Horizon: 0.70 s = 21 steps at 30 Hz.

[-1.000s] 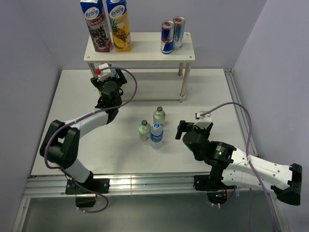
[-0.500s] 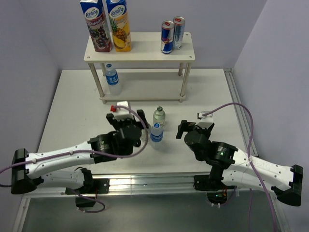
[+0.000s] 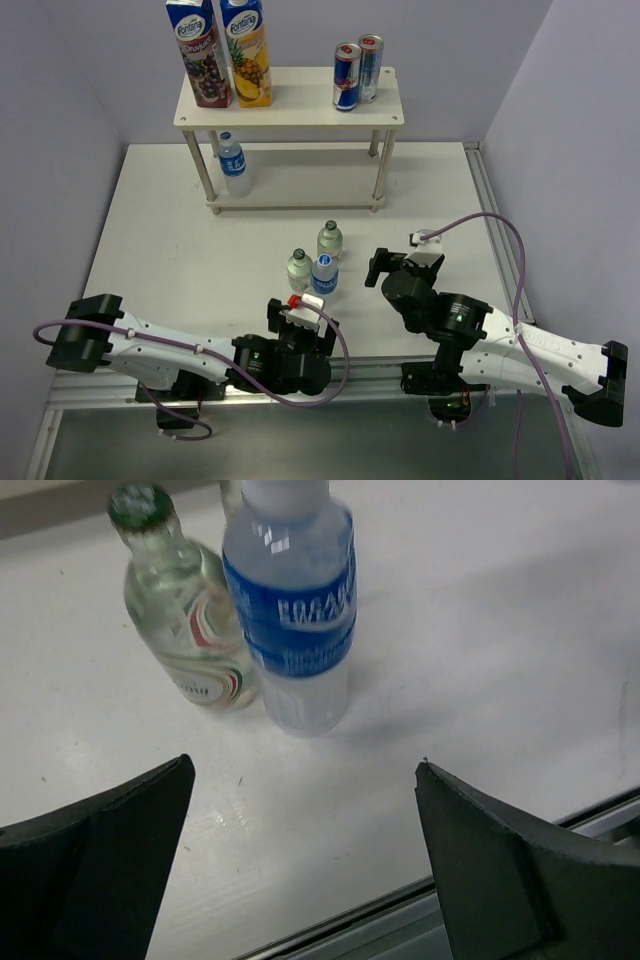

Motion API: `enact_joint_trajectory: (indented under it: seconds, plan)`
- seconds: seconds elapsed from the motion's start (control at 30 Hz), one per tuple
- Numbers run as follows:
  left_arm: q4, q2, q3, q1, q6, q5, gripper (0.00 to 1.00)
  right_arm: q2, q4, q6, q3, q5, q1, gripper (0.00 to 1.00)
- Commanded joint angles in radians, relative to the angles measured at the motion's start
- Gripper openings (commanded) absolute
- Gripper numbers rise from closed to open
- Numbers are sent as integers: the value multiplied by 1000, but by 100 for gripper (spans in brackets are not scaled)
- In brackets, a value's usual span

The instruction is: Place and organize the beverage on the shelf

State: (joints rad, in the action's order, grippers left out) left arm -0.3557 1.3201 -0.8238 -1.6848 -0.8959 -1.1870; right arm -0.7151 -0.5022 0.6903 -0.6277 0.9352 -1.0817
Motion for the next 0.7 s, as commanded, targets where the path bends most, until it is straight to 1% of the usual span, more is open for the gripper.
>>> enact_joint_trajectory:
  seconds: [0.0,0.07,0.1,0.13,0.17,0.2,0.33,0.47,0.5,0.6,0.67]
  plan:
    - [470,-21,119,26,253,73,99,6,-1,14,8,33,6,100]
    - [565,-6,150,74,299,76,99,8,-1,14,10,31,6,100]
    - [651,1,173,85,323,84,98,8,1,11,8,31,6,100]
    - [694,13,181,112,371,104,97,5,2,9,10,30,6,100]
    - [730,17,189,128,385,130,96,5,4,8,8,31,6,100]
    - [807,22,208,144,406,151,95,3,4,8,8,31,6,100]
    - [911,53,224,224,463,216,94,-3,4,8,5,31,6,100]
    - [962,109,201,273,499,239,93,-3,4,6,6,28,6,100]
    - [971,120,193,290,512,263,92,0,7,6,8,28,6,100]
    - [1014,163,178,330,515,299,92,0,4,6,6,30,6,100]
    - [1032,200,163,350,512,294,90,5,4,8,8,30,6,100]
